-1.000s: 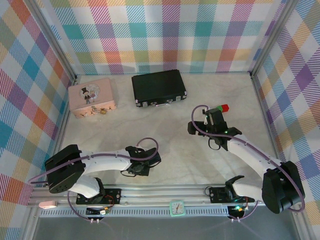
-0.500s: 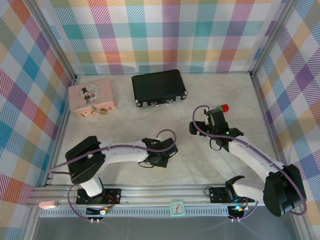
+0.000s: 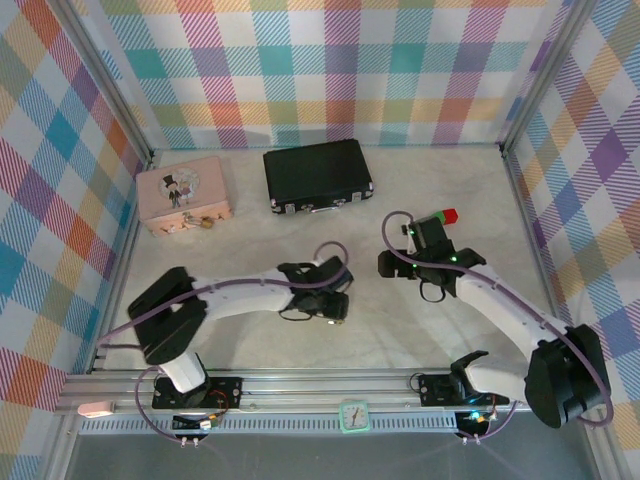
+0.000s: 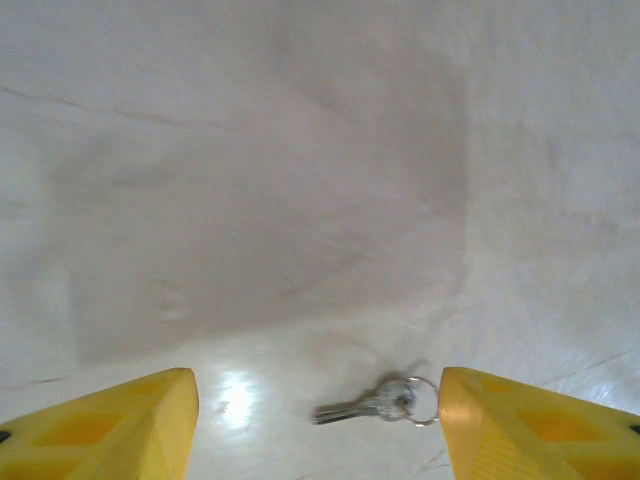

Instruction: Unlock a padlock with a key

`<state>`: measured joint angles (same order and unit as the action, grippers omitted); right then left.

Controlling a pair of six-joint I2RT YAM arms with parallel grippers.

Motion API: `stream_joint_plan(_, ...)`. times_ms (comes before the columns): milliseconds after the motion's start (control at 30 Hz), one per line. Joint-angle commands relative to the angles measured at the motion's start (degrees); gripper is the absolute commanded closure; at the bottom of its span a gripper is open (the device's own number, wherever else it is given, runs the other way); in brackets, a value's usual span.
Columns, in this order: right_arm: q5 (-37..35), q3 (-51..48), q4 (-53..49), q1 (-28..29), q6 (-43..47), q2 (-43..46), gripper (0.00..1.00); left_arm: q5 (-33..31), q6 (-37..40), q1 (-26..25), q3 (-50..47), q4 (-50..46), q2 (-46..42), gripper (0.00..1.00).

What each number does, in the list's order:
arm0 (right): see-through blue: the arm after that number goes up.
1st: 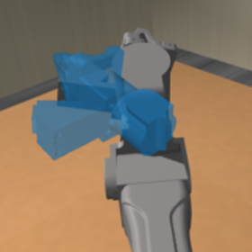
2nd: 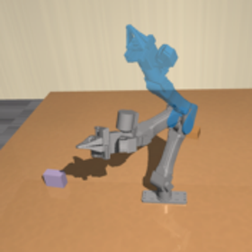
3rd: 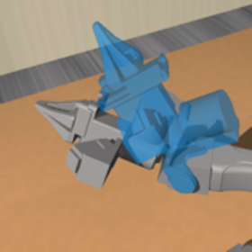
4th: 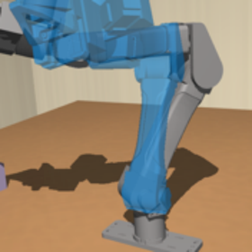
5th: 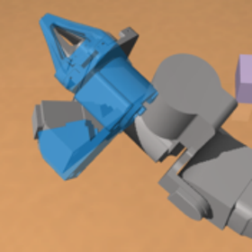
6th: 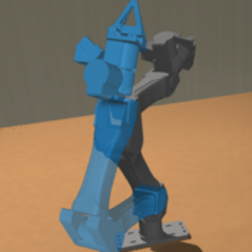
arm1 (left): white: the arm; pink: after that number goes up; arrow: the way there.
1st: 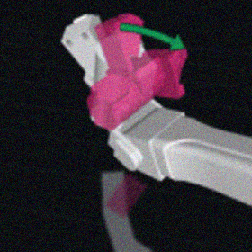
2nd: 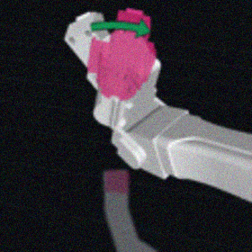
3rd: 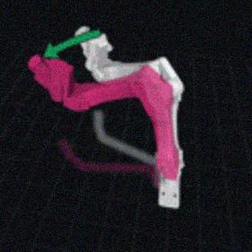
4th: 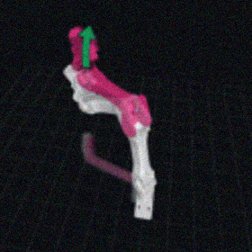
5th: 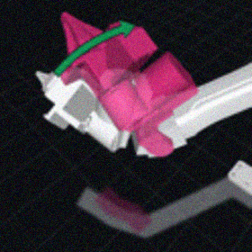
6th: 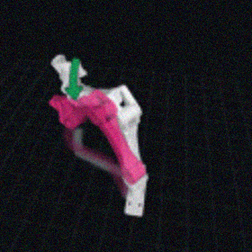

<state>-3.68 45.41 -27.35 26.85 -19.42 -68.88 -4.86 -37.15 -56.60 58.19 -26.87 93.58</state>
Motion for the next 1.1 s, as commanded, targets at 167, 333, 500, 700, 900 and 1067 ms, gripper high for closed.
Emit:
stream_joint_plan(167, 10.13, 5.0, -7.0, 12.69, -10.94, -7.84, 0.28, -8.32, -3.11, 10.78, -8.16, 3.99, -14.43, 0.32)
stream_joint_plan(333, 11.77, 5.44, -7.55, 19.88, -18.38, -11.08, 0.4, -11.75, -7.13, 15.12, -13.76, 9.89, -19.0, 0.29)
stream_joint_plan(500, 12.37, 6.27, -4.93, 24.43, -22.01, -16.81, 0.53, -12.51, -5.54, 17.23, -13.09, 9.27, -19.3, 0.29)
stream_joint_plan(700, 12.56, 8.35, -2.02, 27.24, -23.45, -22.07, 0.58, -12.17, -5.73, 17.75, -13.65, 10.34, -19.56, 0.29)
stream_joint_plan(900, 11.88, 7.27, 1.51, 27.38, -25.96, -24.24, 0.65, -12.61, -6.29, 17.97, -14.73, 10.38, -20.87, 0.29)
stream_joint_plan(1067, 11.24, 7.59, 0.81, 27.39, -26.52, -26.03, 0.68, -13.88, -6.18, 18.01, -15.07, 8.5, -22.88, 0.29)
